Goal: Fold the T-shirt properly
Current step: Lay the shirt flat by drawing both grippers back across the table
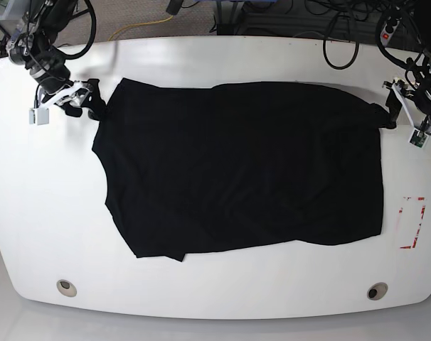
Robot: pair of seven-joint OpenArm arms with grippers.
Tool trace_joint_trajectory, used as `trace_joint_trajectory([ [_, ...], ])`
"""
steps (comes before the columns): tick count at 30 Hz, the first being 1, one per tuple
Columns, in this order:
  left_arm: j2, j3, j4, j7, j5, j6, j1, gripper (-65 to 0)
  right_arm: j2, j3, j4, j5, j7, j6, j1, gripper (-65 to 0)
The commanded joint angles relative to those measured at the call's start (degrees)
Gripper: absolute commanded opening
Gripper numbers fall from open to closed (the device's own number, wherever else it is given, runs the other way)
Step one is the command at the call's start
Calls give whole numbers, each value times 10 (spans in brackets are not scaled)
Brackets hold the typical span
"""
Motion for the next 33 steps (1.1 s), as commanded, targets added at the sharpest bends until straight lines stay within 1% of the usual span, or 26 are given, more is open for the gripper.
trace_joint_trajectory([
  [1,15,-21,4,-4,-8,3,2,-192,8,-1,11,17,11,3,-14,-152],
  [2,22,-29,1,-4,-10,3,7,-192,7,-2,9,16,11,3,-19,-154],
  [5,44,-54,-6,-4,-10,3,14,-192,-8,1,-23,17,8,3,-23,-154],
  [8,82,-115,-22,-4,-10,3,15,-192,-10,5,-63,18,1,3,-23,-154],
  [9,88,-132,-26,-4,-10,3,14,-192,-11,3,-65,18,1,3,-23,-154],
  [13,97,-180,-42,-4,-10,3,14,-192,-16,2,-68,18,1,3,-26,-154],
  [16,97,-206,-70,-6,-10,3,14,-192,-37,0,-67,18,1,3,-31,-154],
  [18,98,-214,-87,-18,-10,3,14,-192,-44,-8,-68,17,-6,2,-30,-154],
  [21,102,-216,-107,-58,-10,3,16,-192,-47,-33,-68,17,-15,-3,-27,-154],
  [23,117,-219,-111,-77,-7,3,15,-192,-53,-46,-68,17,-15,-3,-28,-154],
  [27,130,-224,-110,-77,-9,3,14,-192,-66,-50,-69,4,-13,-3,-25,-155],
  [30,149,-228,-112,-81,-7,3,12,-192,-68,-51,-70,-12,-13,-3,-12,-159],
  [31,157,-228,-112,-88,-6,3,7,-192,-68,-51,-70,-21,-13,-3,-11,-178],
  [33,171,-228,-112,-104,-6,3,3,-192,-68,-52,-70,-30,-13,-2,-7,-260],
])
